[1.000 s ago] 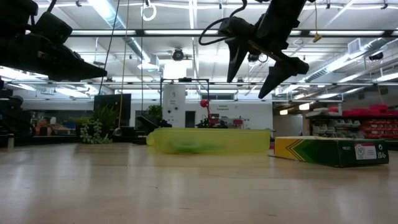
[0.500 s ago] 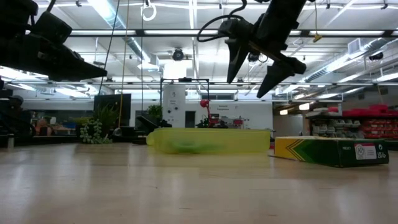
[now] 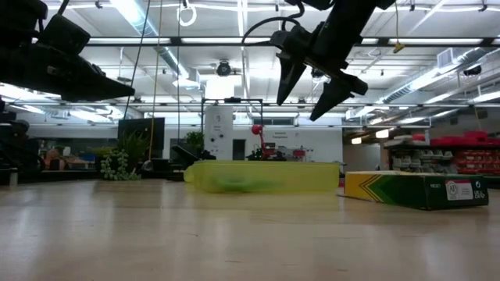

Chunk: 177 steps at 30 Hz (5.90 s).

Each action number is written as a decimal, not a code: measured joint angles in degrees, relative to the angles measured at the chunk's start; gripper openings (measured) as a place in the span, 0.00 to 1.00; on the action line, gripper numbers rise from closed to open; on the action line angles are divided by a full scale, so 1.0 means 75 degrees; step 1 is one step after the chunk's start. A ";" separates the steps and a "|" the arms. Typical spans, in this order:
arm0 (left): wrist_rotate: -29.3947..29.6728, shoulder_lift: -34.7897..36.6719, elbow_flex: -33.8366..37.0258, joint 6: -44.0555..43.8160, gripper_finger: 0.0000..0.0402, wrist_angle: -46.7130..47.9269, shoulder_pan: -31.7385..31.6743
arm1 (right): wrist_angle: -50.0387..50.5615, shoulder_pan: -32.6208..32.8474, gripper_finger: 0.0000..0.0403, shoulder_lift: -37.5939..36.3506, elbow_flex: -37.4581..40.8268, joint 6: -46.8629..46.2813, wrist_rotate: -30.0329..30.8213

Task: Pack school essentials
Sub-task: Put the yellow crayon box into the yellow supply box

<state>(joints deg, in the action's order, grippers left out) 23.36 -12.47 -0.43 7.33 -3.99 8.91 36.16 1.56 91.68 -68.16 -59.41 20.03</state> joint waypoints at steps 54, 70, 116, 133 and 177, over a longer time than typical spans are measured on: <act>0.0337 0.0000 0.0000 0.0119 0.03 -0.0038 -0.0006 | 0.1050 0.0208 0.91 0.0006 0.0721 0.0957 0.0299; 0.0337 0.0000 -0.0004 0.0201 0.03 0.0006 -0.0006 | 0.1147 0.0662 0.91 -0.0032 0.1288 0.0196 -0.0600; 0.0342 -0.0085 -0.0004 0.0166 0.02 -0.0020 -0.0007 | 0.1360 0.2465 0.91 0.1320 -0.0028 -0.2460 -0.1210; 0.0340 -0.0087 -0.0004 0.0118 0.02 -0.0025 -0.0008 | 0.1454 0.2734 0.90 0.1323 -0.0096 -0.2961 -0.0530; 0.0340 -0.0087 -0.0003 0.0119 0.05 -0.0017 -0.0009 | 0.1591 0.2731 0.90 0.1329 0.0071 -0.2941 -0.0012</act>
<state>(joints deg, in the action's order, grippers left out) 25.91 -13.13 -0.45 8.23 -4.12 8.84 48.09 22.04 101.65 -67.63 -81.47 19.94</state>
